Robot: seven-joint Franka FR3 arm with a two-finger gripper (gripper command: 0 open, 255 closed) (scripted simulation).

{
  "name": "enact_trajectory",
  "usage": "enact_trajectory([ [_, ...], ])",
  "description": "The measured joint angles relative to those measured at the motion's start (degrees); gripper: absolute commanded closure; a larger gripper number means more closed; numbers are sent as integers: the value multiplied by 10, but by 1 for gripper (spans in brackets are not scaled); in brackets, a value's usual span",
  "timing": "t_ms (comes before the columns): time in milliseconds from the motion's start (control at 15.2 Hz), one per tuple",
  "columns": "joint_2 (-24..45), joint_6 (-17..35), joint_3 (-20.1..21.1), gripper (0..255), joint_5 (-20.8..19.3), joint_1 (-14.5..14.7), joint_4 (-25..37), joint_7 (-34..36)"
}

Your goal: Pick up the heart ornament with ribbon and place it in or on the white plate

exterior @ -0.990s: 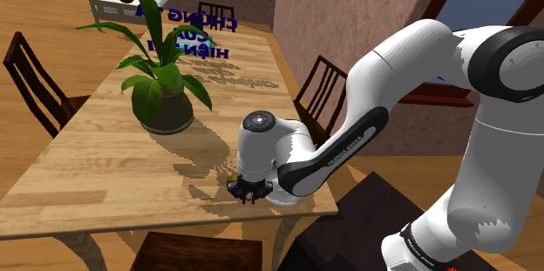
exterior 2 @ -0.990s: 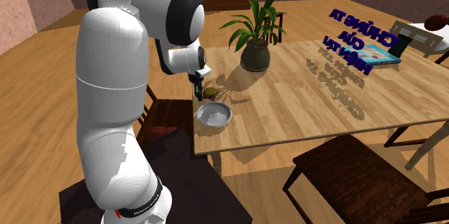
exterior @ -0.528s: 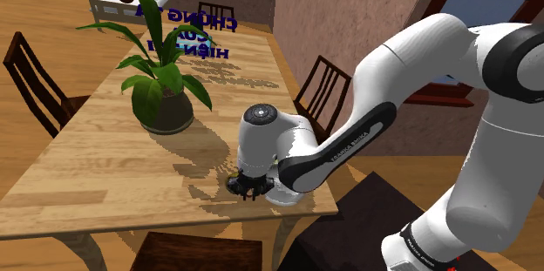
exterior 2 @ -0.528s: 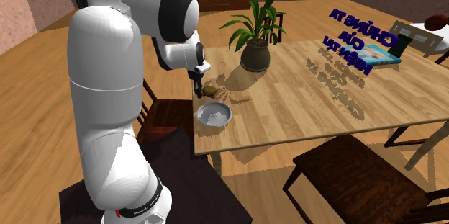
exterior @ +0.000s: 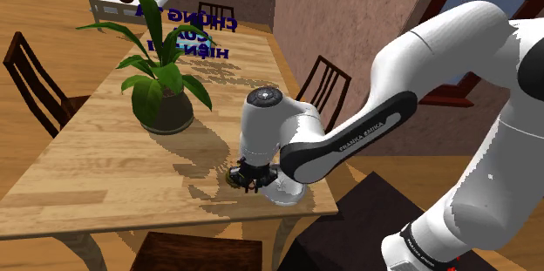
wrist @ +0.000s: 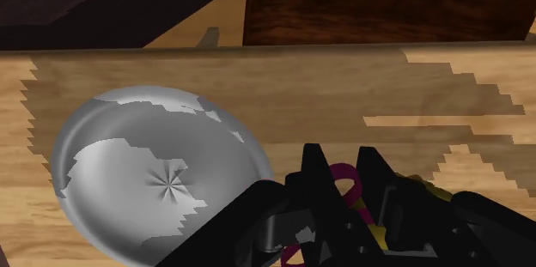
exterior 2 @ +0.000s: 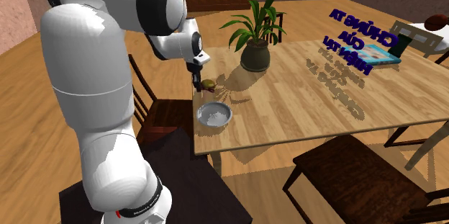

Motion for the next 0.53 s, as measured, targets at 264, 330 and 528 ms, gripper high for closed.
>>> enact_trajectory([
  [264,-26,-21,13,255,30,-10,5,-22],
  [330,-29,-25,14,255,35,-12,6,-26],
  [528,-86,-9,25,255,85,-38,-43,-72],
])
